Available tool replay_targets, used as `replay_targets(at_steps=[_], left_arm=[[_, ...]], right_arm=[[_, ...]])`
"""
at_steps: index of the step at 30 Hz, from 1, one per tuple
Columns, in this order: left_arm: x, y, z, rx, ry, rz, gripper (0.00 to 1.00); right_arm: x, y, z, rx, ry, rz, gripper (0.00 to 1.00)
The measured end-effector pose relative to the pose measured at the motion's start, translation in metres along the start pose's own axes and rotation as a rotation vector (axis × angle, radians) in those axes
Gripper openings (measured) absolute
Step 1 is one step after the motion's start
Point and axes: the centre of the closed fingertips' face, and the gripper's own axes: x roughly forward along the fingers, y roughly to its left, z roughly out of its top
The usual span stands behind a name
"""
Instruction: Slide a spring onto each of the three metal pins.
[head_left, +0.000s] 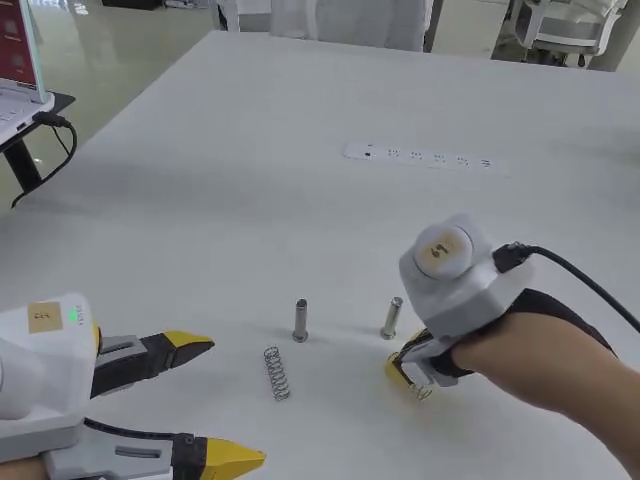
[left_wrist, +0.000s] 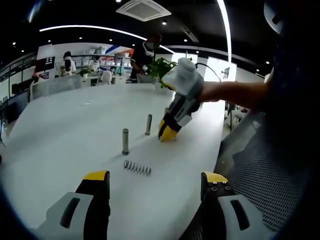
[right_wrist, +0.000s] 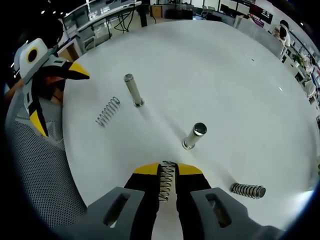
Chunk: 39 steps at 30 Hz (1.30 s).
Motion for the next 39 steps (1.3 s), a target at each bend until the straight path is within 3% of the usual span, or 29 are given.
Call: replay_targets(at_steps=[39], left_arm=[[0.001,-0.002,0.000,0.015,0.011,-0.013,0.70]], right_arm=[[-0.031,-0.008,0.016,0.006,-0.119,-0.042,0.08]])
